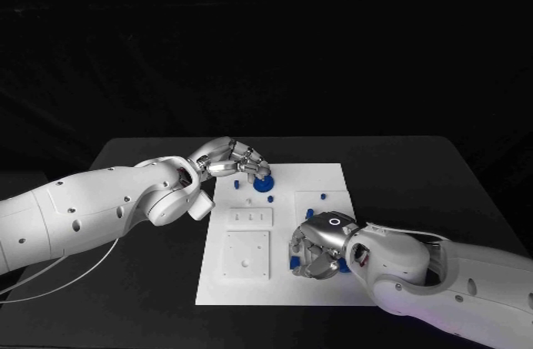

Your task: Assemble the parts on the task board

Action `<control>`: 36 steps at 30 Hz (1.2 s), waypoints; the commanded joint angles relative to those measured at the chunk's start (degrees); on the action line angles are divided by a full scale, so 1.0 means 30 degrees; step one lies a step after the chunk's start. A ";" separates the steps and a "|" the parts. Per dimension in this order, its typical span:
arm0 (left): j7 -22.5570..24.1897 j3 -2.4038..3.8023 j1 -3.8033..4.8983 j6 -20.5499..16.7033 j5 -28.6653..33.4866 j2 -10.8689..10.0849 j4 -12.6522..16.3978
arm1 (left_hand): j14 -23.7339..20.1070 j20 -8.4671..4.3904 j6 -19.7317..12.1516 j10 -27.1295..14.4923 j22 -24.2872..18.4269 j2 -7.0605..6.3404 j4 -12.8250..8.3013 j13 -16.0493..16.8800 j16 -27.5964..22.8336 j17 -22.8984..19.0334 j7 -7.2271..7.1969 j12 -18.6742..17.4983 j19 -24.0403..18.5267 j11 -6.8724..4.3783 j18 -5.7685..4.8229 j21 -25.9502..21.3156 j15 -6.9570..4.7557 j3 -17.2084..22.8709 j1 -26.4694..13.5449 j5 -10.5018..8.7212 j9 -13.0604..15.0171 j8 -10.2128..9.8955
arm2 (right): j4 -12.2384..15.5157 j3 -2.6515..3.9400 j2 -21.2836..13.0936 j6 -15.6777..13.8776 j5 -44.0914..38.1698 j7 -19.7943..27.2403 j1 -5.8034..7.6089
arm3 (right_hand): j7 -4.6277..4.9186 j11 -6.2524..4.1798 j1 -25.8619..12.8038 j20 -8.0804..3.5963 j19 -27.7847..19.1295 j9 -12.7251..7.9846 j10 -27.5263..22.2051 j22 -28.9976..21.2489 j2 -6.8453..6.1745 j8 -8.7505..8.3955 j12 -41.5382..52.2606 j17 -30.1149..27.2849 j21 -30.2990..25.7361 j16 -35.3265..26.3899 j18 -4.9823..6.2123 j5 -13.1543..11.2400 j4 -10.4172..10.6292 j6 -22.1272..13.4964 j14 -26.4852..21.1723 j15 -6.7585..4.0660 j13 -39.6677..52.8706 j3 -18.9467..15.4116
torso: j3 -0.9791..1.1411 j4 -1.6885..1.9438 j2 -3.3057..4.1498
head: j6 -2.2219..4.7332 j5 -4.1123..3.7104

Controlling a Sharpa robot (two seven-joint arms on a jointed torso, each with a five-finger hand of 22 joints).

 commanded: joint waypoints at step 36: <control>-0.0003 0.0011 -0.0009 0.0133 0.0208 0.0009 -0.0092 | 0.0139 -0.0002 -0.0212 -0.0148 0.0211 -0.0063 0.0267 -0.0057 0.0113 -0.0075 0.0033 -0.0059 0.0109 -0.0037 -0.0142 0.0072 0.0002 0.0028 -0.0196 0.0017 -0.0038 -0.0124 | -0.0247 -0.0293 0.0124 0.0488 0.1019 0.0535 -0.0061 | 0.0437 0.0116 -0.0426 -0.0180 -0.0150 -0.0110 -0.0080 0.0177 0.0031 -0.0036 -0.0002 0.0018 -0.0177 -0.0131 0.1836 -0.0025 0.0992 -0.0577 -0.0052 0.0135 -0.0058 -0.0413 | -0.0005 -0.0008 0.0007 | -0.0186 0.0105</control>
